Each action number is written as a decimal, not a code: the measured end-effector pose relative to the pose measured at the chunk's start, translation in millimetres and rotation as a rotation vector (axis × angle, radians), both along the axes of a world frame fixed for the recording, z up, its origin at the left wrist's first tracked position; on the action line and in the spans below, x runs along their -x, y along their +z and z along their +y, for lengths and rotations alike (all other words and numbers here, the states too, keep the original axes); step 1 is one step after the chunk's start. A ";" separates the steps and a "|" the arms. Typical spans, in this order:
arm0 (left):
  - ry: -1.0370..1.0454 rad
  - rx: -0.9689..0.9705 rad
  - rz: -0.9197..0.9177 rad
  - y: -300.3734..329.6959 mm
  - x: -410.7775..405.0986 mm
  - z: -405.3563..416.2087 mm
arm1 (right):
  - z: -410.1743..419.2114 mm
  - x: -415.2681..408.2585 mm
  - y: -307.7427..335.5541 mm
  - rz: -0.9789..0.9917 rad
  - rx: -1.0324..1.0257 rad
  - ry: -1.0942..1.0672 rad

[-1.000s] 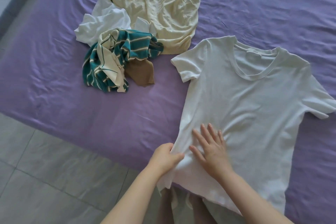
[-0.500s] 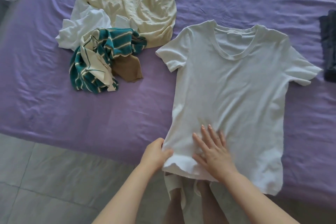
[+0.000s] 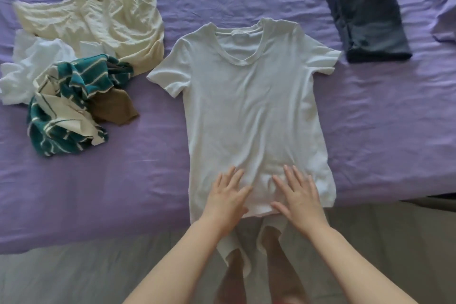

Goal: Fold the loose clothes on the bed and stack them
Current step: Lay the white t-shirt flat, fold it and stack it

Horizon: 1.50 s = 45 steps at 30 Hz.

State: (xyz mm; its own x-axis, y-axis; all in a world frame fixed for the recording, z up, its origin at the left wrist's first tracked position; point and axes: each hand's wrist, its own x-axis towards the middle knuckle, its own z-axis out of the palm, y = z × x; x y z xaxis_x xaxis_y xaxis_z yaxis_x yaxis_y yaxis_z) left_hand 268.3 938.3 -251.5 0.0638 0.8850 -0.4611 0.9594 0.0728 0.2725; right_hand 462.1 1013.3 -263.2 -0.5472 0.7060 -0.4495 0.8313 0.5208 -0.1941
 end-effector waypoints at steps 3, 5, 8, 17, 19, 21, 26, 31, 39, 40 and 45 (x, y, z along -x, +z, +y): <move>-0.072 0.044 0.074 -6.0 -25.0 3.1 | 4.2 -25.6 8.1 0.040 -0.011 -0.045; -0.084 0.100 0.152 -9.2 -35.6 2.5 | 7.6 -41.6 11.7 0.038 -0.024 -0.025; -0.100 0.132 0.216 -9.4 -43.2 5.9 | 16.8 -61.0 12.1 0.104 -0.131 0.063; 0.047 0.010 0.082 16.7 -68.4 47.1 | 39.1 -82.2 15.3 0.207 -0.033 -0.099; 0.069 0.019 -0.036 15.2 -82.9 70.9 | 42.6 -88.4 9.8 0.210 0.006 -0.141; 0.030 0.045 -0.123 12.5 -99.0 90.5 | 43.3 -92.9 6.5 0.283 0.067 -0.241; 0.048 0.070 -0.116 4.4 -129.9 107.5 | 49.3 -100.4 6.3 0.521 0.447 -0.594; 0.123 0.073 -0.140 -1.8 -135.5 109.7 | 75.4 -89.6 9.1 0.548 0.408 -0.861; 0.345 -0.005 -0.222 8.6 -134.6 158.3 | 83.4 -105.5 14.4 0.358 0.253 -0.804; 0.350 -0.018 -0.236 10.7 -136.6 166.8 | 83.4 -106.5 15.6 0.370 0.268 -0.798; 0.316 -0.011 -0.215 19.0 -145.5 198.3 | 91.0 -99.2 18.1 0.342 0.310 -0.692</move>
State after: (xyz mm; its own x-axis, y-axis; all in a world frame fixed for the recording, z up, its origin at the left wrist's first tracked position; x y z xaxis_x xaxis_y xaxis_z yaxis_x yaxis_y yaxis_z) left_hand 413.8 1136.6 -232.5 -0.1184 0.8814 -0.4572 0.8109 0.3516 0.4678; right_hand 561.4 1104.3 -245.1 -0.1765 0.8048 -0.5667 0.8134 -0.2050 -0.5445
